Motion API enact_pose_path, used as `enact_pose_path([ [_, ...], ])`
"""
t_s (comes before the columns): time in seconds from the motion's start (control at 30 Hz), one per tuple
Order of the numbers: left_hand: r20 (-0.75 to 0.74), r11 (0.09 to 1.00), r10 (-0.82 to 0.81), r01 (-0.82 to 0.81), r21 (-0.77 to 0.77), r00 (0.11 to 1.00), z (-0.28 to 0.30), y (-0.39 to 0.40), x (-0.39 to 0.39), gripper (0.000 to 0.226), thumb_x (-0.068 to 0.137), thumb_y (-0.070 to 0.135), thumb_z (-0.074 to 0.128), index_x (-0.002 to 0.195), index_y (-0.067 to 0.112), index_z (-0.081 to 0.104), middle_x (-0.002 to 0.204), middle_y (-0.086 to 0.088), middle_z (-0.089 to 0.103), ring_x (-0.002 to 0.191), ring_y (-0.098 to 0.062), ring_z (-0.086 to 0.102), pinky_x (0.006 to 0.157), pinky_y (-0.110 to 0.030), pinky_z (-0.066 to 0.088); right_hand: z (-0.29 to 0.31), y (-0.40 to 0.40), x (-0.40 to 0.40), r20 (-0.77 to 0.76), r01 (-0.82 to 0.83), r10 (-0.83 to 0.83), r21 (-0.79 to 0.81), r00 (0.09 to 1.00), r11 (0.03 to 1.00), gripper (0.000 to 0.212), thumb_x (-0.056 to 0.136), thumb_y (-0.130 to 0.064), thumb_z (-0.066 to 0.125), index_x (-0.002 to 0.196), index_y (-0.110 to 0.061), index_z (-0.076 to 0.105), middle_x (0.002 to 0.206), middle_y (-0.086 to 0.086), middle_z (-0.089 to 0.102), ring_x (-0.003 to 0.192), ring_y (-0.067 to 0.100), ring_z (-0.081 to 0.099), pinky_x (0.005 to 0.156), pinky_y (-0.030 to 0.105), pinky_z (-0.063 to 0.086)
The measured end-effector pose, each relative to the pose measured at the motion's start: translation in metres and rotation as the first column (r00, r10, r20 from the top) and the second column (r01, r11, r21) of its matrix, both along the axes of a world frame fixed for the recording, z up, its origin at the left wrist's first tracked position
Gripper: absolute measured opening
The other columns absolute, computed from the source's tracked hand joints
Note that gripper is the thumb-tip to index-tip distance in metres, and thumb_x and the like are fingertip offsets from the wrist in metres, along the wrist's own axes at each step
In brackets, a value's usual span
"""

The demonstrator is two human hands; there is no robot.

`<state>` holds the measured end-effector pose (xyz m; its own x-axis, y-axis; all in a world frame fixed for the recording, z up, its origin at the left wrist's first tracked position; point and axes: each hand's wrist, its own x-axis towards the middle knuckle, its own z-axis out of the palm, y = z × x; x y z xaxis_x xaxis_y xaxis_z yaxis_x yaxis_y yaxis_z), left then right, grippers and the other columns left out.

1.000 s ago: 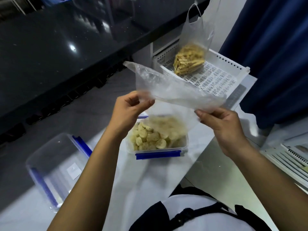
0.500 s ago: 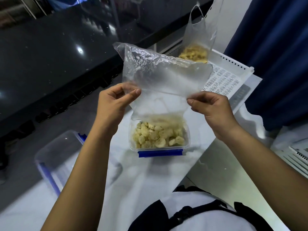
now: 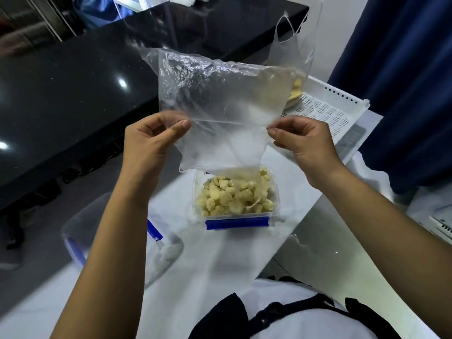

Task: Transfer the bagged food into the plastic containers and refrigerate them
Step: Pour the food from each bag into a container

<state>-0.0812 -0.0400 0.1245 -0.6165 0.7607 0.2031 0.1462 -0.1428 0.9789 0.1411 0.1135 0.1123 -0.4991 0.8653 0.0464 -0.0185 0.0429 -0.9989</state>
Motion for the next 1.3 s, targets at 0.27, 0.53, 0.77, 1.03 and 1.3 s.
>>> enact_pose_path([
  [0.27, 0.013, 1.0, 0.009, -0.009, 0.007, 1.0, 0.009, -0.012, 0.001, 0.008, 0.085, 0.016, 0.077, 0.093, 0.018, 0.077, 0.09, 0.0, 0.076, 0.088, -0.018, 0.066, 0.087, -0.032, 0.053, 0.016, 0.001, 0.0, 0.012, -0.001, -0.001, 0.098, 1.0, 0.995, 0.012, 0.083, -0.004, 0.076, 0.087, -0.014, 0.073, 0.084, 0.001, 0.073, 0.08, 0.008, 0.068, 0.078, 0.024, 0.056],
  [0.53, 0.183, 0.996, 0.083, -0.084, -0.003, 0.98, -0.008, -0.029, 0.03, 0.015, 0.075, 0.023, 0.078, 0.089, 0.018, 0.076, 0.086, 0.004, 0.076, 0.087, -0.013, 0.069, 0.086, -0.028, 0.055, 0.02, -0.024, 0.038, -0.017, 0.051, -0.051, 0.033, 0.999, 0.998, 0.012, 0.082, -0.005, 0.075, 0.083, -0.016, 0.071, 0.087, 0.003, 0.072, 0.088, 0.017, 0.066, 0.09, 0.035, 0.056],
  [0.77, 0.286, 0.999, -0.017, 0.029, -0.039, 0.958, -0.028, -0.035, 0.078, 0.01, 0.076, 0.018, 0.075, 0.085, 0.022, 0.077, 0.083, -0.002, 0.076, 0.083, -0.017, 0.072, 0.077, -0.024, 0.054, -0.003, -0.043, 0.09, -0.022, 0.191, -0.199, -0.197, 0.98, 0.962, 0.019, 0.078, -0.014, 0.07, 0.094, -0.005, 0.067, 0.088, 0.008, 0.073, 0.08, 0.024, 0.074, 0.093, 0.045, 0.055],
  [1.03, 0.329, 0.995, -0.02, 0.05, -0.082, 0.944, -0.043, -0.019, 0.14, 0.019, 0.093, -0.001, 0.065, 0.102, 0.012, 0.055, 0.084, -0.014, 0.075, 0.082, -0.019, 0.073, 0.068, -0.016, 0.052, -0.019, -0.024, 0.119, -0.038, 0.407, -0.414, -0.121, 0.909, 0.905, 0.035, 0.088, 0.01, 0.063, 0.077, -0.019, 0.047, 0.076, 0.0, 0.068, 0.07, 0.008, 0.068, 0.07, 0.028, 0.054],
  [1.3, 0.019, 0.981, -0.117, 0.118, -0.152, 0.993, -0.041, 0.05, 0.159, 0.026, 0.098, 0.008, 0.059, 0.105, 0.03, 0.069, 0.085, 0.003, 0.072, 0.087, -0.013, 0.069, 0.068, -0.033, 0.054, -0.009, 0.066, 0.127, 0.119, 0.378, -0.393, 0.127, 0.912, 0.917, 0.026, 0.087, 0.009, 0.06, 0.082, -0.013, 0.073, 0.08, -0.002, 0.072, 0.074, 0.01, 0.061, 0.068, 0.018, 0.052],
])
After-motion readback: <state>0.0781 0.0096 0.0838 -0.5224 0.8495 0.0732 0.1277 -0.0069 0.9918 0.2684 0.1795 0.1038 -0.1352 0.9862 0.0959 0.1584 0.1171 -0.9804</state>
